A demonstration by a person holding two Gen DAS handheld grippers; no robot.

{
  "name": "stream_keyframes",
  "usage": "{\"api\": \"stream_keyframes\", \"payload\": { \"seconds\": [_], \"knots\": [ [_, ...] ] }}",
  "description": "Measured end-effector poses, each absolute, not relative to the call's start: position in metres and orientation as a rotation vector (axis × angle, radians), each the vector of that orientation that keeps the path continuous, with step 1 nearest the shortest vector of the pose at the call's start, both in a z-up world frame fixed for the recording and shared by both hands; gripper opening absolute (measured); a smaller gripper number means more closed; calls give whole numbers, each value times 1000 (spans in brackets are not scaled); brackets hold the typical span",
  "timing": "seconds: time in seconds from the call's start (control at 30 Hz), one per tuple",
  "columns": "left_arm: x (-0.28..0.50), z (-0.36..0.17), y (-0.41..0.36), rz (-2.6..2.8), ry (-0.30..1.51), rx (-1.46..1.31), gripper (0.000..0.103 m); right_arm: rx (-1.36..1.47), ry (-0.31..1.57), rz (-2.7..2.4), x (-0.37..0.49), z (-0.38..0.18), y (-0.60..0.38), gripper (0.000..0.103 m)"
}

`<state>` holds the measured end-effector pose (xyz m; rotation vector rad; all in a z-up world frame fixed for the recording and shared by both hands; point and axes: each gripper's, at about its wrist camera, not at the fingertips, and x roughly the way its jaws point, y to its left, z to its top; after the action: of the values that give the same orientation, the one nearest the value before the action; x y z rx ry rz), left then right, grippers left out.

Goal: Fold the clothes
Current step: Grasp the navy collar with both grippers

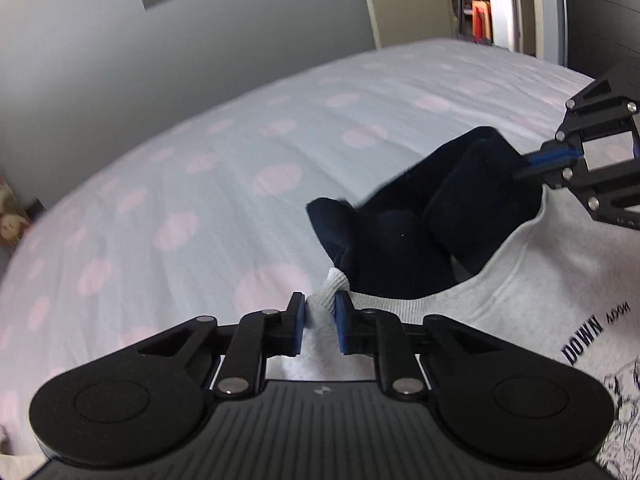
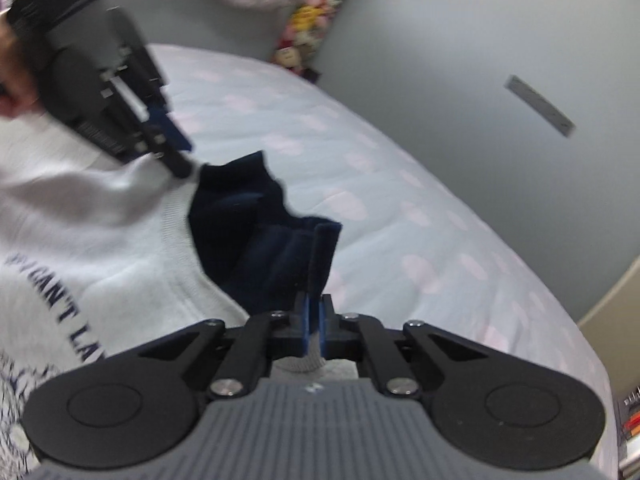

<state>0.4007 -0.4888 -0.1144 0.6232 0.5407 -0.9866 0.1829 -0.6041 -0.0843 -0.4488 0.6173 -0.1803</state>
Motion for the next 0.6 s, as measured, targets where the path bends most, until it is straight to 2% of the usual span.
{"api": "stream_keyframes", "payload": {
  "seconds": [0.13,0.27,0.6],
  "knots": [
    [401,-104,-498,-946,516,630,13,-404,615,-239,192,-77,-612,3],
    [408,-126,-513,-899,542,691,13,-372,667,-264,213,-91,-622,3],
    [437,-167,-510,-918,631,634,13,-256,753,-267,244,-145,-646,3]
  ]
}}
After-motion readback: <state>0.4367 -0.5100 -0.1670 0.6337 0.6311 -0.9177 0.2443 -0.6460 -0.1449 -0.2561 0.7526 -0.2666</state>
